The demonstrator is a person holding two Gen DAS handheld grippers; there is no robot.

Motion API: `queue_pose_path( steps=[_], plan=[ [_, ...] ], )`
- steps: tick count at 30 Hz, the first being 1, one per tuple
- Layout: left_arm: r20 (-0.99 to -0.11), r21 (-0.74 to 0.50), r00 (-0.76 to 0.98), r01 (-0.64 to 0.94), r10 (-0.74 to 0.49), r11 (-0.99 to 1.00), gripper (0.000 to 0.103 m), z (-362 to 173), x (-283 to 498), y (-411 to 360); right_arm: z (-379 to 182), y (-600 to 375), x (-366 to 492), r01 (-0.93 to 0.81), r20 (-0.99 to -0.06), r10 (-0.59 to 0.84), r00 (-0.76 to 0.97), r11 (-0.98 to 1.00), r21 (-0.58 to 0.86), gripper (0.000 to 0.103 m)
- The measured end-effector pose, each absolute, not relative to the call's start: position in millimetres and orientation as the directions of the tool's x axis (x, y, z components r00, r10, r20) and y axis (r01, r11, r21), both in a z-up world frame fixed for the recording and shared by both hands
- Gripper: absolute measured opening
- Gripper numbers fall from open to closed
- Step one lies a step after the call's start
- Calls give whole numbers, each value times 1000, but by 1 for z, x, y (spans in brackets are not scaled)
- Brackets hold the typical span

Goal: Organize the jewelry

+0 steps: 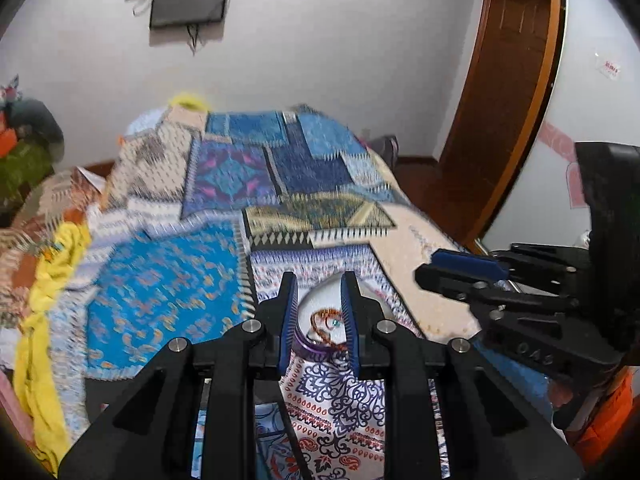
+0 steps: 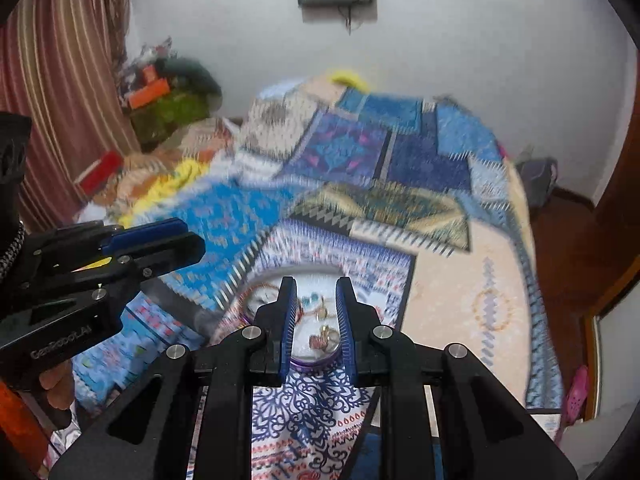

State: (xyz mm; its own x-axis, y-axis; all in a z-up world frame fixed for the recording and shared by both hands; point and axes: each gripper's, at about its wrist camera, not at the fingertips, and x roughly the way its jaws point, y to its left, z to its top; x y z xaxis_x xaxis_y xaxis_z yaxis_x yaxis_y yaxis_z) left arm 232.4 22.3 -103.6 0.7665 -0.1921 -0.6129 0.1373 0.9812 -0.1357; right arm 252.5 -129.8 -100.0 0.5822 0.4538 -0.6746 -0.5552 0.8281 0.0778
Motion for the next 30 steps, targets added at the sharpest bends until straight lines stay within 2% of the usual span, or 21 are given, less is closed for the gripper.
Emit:
queue_pose_path(
  steps=[5,13,14,16,17,18,19,20,21,22,24,27,29,30],
  plan=[
    [-510,-131,841,133,-182,982,21,-53,196,22,-39,-149,211,-540,-529,492,691,838,75,18],
    [-262,-98,954,123,-145,988,29,24,101,13,39,-175,119,-518,-260,509,820,854,38,18],
    [-245,-93,960,115,-135,989,32,28,93,12,45,-178,106,-510,-231,502,833,860,31,18],
    [-200,-81,975,86,-101,993,51,35,71,9,50,-180,89,-481,-193,476,858,876,21,20],
    [-185,-79,979,73,-87,994,55,37,64,8,53,-181,78,-466,-174,462,870,884,17,26],
    [-169,-78,983,60,-73,995,60,39,56,7,53,-182,72,-456,-165,453,876,890,18,39],
    [-160,-80,985,55,-67,995,65,40,49,6,52,-183,66,-445,-158,442,883,895,20,48],
    [-155,-81,986,52,-64,995,68,41,44,6,52,-183,61,-431,-148,429,891,902,18,63],
    [-150,-81,987,49,-60,996,75,41,40,6,51,-184,56,-414,-136,412,901,910,16,70],
    [-145,-82,988,41,-53,996,86,41,35,6,49,-184,55,-403,-131,401,907,915,13,72],
    [-133,-81,991,24,-34,996,95,41,28,6,48,-182,52,-375,-130,372,919,927,4,79],
    [-129,-74,992,8,-18,997,96,39,25,6,48,-182,51,-348,-126,346,930,938,10,94],
    [-130,-69,991,3,-12,998,96,38,22,6,48,-184,49,-332,-124,331,935,943,15,101],
    [-130,-66,991,1,-9,998,96,38,19,4,49,-185,49,-327,-119,327,938,945,19,101]
  ],
)
